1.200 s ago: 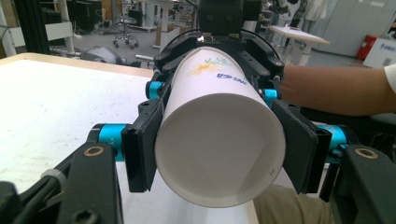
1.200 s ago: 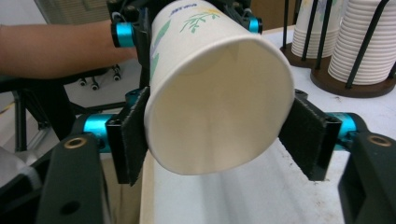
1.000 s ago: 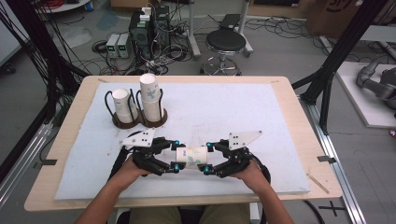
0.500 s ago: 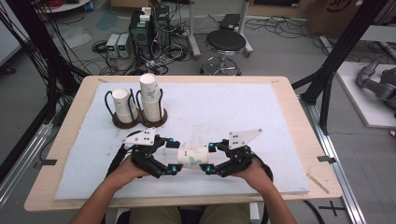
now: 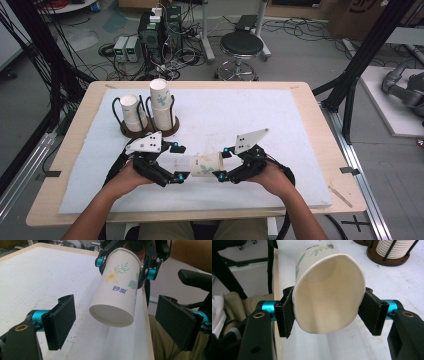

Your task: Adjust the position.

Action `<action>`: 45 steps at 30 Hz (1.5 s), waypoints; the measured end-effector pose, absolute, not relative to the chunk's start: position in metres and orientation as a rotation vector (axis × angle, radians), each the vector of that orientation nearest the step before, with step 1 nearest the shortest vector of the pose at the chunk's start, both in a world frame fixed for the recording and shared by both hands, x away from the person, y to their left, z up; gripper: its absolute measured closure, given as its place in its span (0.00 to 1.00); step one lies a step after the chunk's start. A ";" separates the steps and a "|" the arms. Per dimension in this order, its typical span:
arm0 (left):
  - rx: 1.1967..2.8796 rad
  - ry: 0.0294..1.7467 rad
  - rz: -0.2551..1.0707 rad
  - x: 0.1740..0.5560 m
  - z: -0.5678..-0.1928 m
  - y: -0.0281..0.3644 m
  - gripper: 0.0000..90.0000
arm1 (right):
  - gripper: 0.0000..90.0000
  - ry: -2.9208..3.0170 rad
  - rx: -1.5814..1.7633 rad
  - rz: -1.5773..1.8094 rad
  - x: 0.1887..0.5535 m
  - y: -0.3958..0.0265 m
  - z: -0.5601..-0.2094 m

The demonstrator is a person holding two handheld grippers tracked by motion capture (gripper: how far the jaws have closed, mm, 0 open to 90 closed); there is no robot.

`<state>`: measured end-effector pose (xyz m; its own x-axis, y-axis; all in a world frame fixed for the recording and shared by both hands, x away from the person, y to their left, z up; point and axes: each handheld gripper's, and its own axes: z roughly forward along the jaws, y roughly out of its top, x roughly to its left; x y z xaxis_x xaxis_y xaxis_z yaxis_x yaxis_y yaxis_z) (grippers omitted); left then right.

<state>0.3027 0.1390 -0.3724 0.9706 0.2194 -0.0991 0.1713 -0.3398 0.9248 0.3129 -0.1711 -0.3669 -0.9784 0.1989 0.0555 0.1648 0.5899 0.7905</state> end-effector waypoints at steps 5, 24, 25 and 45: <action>1.955 0.277 0.068 0.303 -0.369 0.137 0.18 | 0.40 2.800 0.268 1.299 0.315 -0.165 -0.354; 2.080 0.246 0.075 0.305 -0.366 0.121 0.19 | 0.40 2.921 0.115 0.986 0.320 -0.136 -0.333; 2.089 0.242 0.078 0.305 -0.366 0.120 0.19 | 0.40 2.924 0.103 0.975 0.320 -0.134 -0.332; 2.180 0.229 0.033 0.309 -0.372 0.105 0.24 | 0.39 2.979 -0.001 0.692 0.319 -0.109 -0.322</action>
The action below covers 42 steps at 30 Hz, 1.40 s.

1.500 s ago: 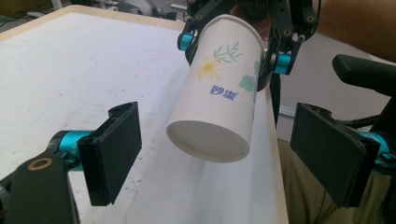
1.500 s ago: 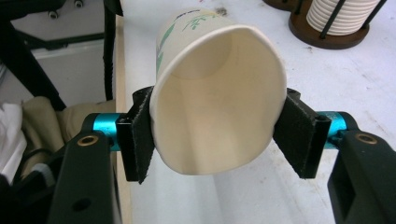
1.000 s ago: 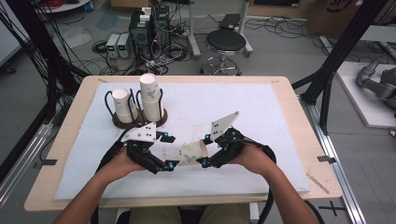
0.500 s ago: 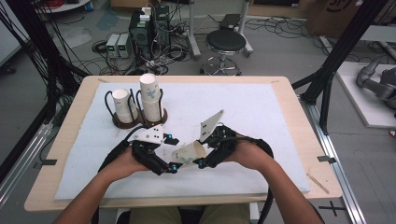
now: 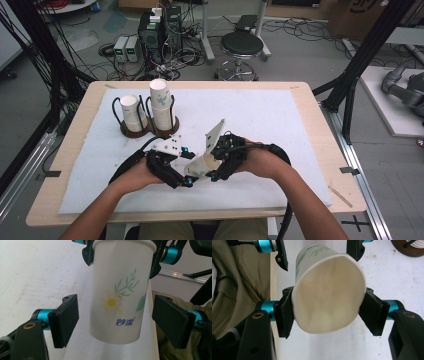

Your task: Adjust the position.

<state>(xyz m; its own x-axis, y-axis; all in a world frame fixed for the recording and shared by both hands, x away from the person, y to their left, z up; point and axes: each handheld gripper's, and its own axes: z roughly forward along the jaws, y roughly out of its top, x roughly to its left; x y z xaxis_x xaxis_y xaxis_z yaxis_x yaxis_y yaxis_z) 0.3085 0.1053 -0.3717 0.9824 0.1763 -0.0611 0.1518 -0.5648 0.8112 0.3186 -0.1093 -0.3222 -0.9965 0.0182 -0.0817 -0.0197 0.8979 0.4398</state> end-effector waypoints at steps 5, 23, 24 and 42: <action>2.193 0.221 0.020 0.309 -0.371 0.103 0.27 | 0.39 2.987 -0.018 0.637 0.318 -0.104 -0.322; 2.246 0.194 -0.019 0.309 -0.375 0.093 0.34 | 0.39 3.011 -0.057 0.556 0.315 -0.094 -0.321; 2.246 0.194 -0.022 0.310 -0.375 0.093 0.34 | 0.39 3.009 -0.063 0.550 0.314 -0.094 -0.321; 2.264 0.172 -0.043 0.310 -0.377 0.092 0.42 | 0.40 3.032 -0.061 0.561 0.315 -0.093 -0.323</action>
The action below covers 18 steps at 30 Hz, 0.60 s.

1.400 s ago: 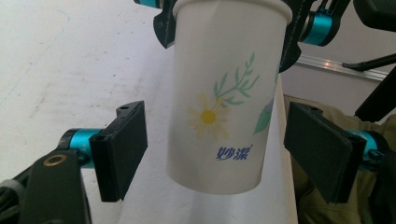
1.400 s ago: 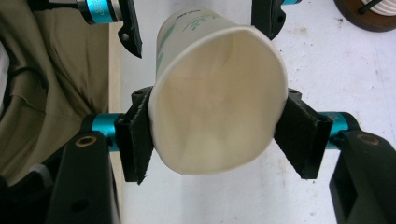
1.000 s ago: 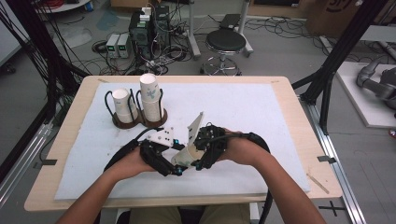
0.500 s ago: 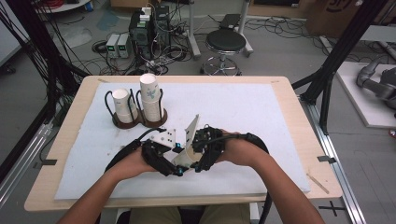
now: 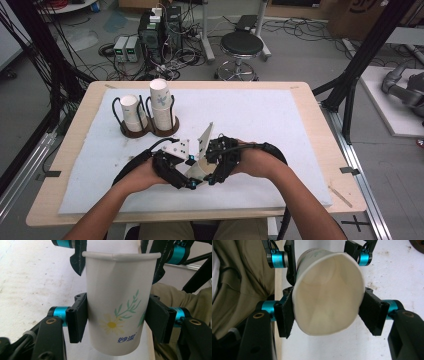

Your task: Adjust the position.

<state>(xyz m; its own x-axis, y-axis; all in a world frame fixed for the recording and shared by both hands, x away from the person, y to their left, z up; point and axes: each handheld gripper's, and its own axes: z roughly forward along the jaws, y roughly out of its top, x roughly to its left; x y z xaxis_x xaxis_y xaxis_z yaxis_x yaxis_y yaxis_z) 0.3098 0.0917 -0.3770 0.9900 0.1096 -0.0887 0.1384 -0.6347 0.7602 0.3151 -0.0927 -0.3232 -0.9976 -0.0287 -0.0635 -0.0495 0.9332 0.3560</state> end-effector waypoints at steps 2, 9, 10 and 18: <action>2.248 0.183 -0.042 0.310 -0.378 0.093 0.42 | 0.37 3.035 -0.028 0.601 0.316 -0.095 -0.324; 2.175 0.254 -0.023 0.313 -0.383 0.106 0.41 | 0.25 2.948 0.114 0.926 0.322 -0.114 -0.321; 2.166 0.262 -0.020 0.314 -0.384 0.108 0.41 | 0.25 2.925 0.140 0.991 0.323 -0.119 -0.320; 2.072 0.362 0.014 0.317 -0.398 0.126 0.41 | 0.25 2.794 0.317 1.239 0.324 -0.154 -0.320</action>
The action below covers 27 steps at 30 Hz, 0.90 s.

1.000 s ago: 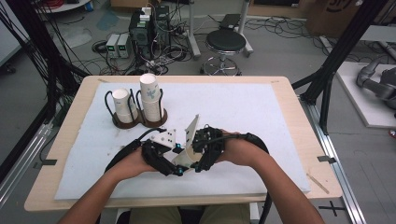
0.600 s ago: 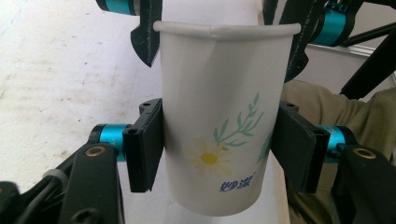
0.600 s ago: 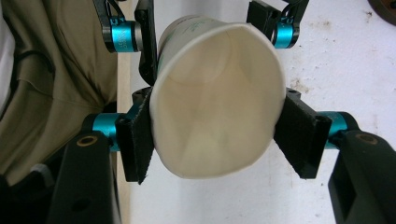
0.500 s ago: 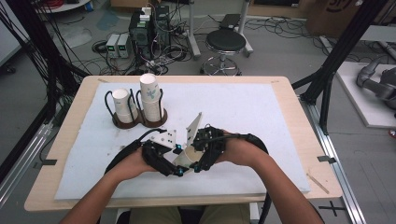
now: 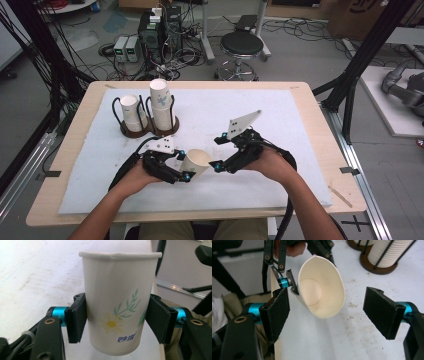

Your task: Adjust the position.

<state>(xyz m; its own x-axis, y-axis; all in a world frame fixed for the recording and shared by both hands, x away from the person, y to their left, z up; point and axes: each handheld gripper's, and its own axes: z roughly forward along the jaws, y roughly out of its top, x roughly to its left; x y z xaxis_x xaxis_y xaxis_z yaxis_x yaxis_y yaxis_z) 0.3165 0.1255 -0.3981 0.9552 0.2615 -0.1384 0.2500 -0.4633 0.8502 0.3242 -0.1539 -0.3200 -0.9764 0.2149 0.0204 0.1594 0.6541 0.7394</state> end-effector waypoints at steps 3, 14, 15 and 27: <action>2.018 0.403 0.029 0.317 -0.403 0.134 0.40 | 0.25 2.743 0.379 1.279 0.323 -0.167 -0.325; 1.859 0.479 0.116 0.314 -0.414 0.165 0.41 | 0.25 2.554 0.610 1.421 0.320 -0.212 -0.360; 1.851 0.480 0.124 0.314 -0.414 0.166 0.41 | 0.25 2.542 0.619 1.428 0.320 -0.214 -0.362; 1.725 0.503 0.192 0.312 -0.416 0.180 0.40 | 0.25 2.372 0.794 1.456 0.306 -0.248 -0.390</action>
<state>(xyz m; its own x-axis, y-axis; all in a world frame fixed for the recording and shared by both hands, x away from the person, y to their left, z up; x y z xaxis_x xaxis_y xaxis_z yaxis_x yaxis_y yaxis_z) 0.3119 0.1799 -0.4160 0.8906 0.4309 -0.1457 0.2247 -0.1382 0.9646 0.3060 -0.2478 -0.3899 -0.8213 0.5659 0.0715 0.3200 0.3534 0.8790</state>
